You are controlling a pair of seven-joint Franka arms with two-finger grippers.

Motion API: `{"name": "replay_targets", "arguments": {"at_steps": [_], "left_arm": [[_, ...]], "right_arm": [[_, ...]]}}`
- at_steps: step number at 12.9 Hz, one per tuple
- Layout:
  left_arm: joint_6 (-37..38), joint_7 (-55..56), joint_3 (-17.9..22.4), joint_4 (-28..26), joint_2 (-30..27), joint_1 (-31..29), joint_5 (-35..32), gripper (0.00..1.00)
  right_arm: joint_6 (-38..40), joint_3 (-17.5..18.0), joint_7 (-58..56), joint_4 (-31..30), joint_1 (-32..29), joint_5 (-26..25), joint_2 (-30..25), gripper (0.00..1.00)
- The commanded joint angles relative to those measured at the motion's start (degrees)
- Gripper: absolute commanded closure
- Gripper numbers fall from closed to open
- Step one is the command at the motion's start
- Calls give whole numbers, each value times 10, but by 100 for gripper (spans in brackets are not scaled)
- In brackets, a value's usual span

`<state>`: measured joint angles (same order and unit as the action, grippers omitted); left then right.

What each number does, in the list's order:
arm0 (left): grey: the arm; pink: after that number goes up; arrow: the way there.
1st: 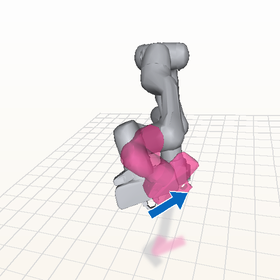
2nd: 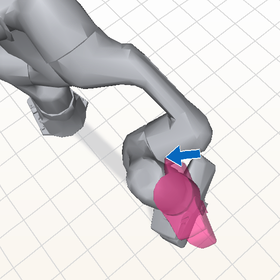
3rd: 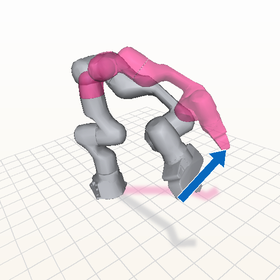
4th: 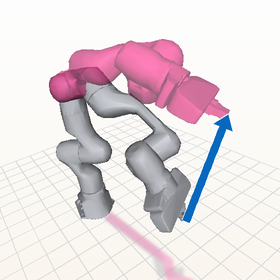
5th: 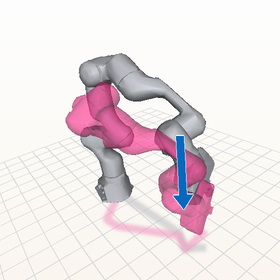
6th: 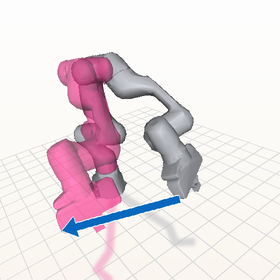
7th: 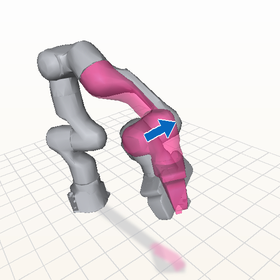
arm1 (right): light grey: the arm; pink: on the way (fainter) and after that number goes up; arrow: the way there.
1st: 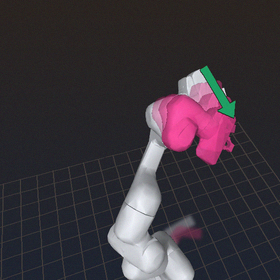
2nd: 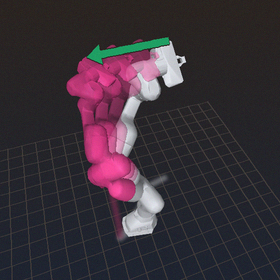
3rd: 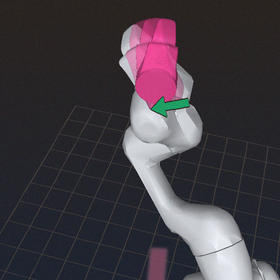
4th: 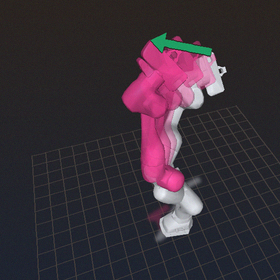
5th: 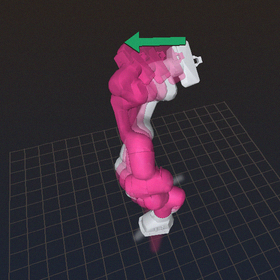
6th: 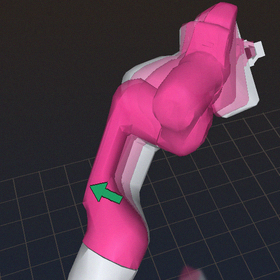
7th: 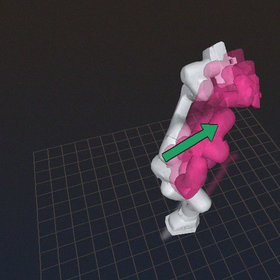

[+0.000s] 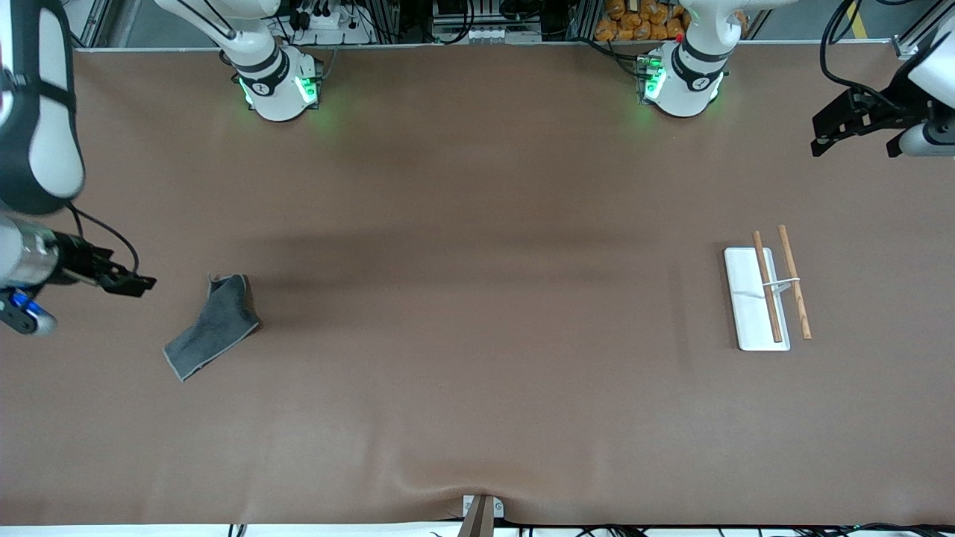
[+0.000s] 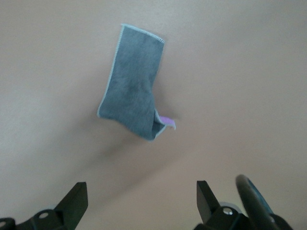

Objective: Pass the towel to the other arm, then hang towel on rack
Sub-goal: 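Lower the right gripper onto the grey towel and grasp it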

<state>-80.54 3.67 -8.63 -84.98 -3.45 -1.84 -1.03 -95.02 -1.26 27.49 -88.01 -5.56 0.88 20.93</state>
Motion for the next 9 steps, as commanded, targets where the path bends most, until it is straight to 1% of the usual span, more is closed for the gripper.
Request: {"name": "replay_targets", "arguments": {"at_steps": [1,3,6,7,9], "left_arm": [[7,-2,0,12,2,-4,-4,0],[7,-7,5,11,2,-7,3,0],[6,-2,5,12,13,-5,5,0],[6,-2,5,12,13,-3,6,0],[6,0,4,12,13,-3,5,0]], "right_arm": [[-38,6,13,6,-34,25,54,0],[-81,7,6,-8,-53,65,88,0],[-201,7,6,-96,-38,68,91,0],[-223,8,6,-108,-37,68,94,0],[-237,8,6,-111,-24,68,120,0]]}}
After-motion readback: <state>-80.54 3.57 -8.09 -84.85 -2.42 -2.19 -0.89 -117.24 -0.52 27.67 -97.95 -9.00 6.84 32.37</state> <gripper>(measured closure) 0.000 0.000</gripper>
